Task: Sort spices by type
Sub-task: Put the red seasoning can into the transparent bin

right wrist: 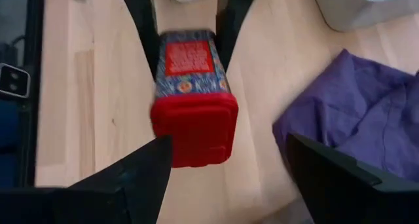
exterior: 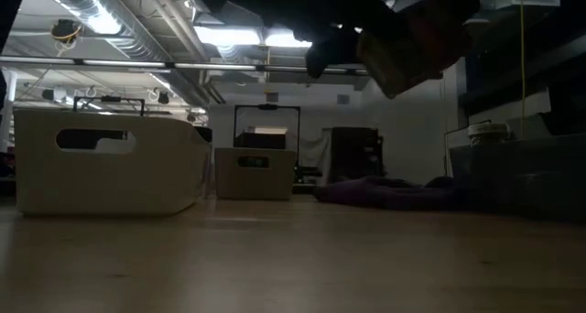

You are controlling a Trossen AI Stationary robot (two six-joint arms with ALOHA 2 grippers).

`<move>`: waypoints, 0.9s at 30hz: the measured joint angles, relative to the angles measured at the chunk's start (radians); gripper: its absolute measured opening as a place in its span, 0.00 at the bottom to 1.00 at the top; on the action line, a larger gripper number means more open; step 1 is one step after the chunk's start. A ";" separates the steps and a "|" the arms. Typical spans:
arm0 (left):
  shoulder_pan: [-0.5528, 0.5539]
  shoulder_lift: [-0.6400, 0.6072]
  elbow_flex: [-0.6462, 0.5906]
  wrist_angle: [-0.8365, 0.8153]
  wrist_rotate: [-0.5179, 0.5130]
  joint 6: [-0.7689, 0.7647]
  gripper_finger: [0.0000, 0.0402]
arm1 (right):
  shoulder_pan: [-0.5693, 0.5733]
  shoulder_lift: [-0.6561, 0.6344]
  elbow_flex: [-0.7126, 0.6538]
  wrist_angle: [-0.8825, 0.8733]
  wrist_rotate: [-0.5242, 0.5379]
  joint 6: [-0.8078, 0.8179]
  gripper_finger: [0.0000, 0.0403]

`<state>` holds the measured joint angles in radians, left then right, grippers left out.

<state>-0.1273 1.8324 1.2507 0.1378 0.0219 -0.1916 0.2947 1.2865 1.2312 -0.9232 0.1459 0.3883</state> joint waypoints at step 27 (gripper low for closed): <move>-0.001 0.000 0.000 0.203 0.000 0.067 0.45 | 0.319 -0.037 0.000 -0.257 0.240 0.396 0.73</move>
<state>-0.1280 1.8320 1.2507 0.3408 0.0223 -0.1246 0.6139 1.2499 1.2308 -1.1800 0.3859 0.7844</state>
